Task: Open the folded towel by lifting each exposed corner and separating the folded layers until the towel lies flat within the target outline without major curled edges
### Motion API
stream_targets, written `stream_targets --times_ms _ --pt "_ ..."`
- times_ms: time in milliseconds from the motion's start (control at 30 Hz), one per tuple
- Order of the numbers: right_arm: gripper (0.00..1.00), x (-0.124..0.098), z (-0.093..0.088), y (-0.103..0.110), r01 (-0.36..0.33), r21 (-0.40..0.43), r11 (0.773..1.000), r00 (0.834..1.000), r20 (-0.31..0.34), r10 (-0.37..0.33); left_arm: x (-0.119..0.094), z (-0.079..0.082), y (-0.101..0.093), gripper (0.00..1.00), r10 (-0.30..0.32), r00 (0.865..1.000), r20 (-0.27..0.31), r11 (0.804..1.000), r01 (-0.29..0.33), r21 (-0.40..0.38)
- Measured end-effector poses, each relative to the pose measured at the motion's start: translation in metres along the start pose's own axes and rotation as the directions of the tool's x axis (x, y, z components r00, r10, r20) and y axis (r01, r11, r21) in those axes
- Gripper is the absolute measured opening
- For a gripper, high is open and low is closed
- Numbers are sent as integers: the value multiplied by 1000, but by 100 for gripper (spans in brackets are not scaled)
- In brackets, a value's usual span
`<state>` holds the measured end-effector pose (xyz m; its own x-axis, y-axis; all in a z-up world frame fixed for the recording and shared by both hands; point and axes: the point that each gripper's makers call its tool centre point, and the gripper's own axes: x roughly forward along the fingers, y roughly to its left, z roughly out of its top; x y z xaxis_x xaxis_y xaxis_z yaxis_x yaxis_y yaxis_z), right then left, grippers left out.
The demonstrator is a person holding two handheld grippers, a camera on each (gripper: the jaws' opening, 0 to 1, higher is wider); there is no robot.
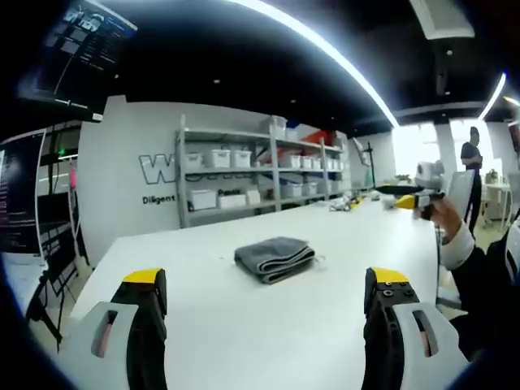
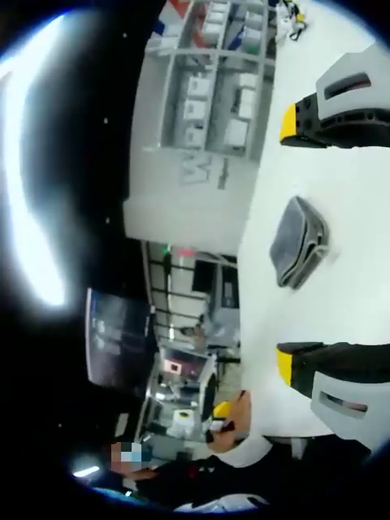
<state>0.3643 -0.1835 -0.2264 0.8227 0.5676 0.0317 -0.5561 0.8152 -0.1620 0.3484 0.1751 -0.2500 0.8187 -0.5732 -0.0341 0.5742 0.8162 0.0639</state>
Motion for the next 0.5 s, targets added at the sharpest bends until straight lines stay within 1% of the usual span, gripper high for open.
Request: stream_targets --times_ms 300,400,500 --pt "100 3 4 -5 0 22 1000 1000 24 -1 1 -1 -1 100 -1 1000 -6 1000 1 6" --pt "100 5 8 -7 0 27 1000 999 41 -1 1 -2 0 100 2 1000 -8 1000 -2 6" --pt "100 9 8 -7 -3 28 1000 999 43 2 1 -2 0 100 5 1000 -10 1000 -5 8"
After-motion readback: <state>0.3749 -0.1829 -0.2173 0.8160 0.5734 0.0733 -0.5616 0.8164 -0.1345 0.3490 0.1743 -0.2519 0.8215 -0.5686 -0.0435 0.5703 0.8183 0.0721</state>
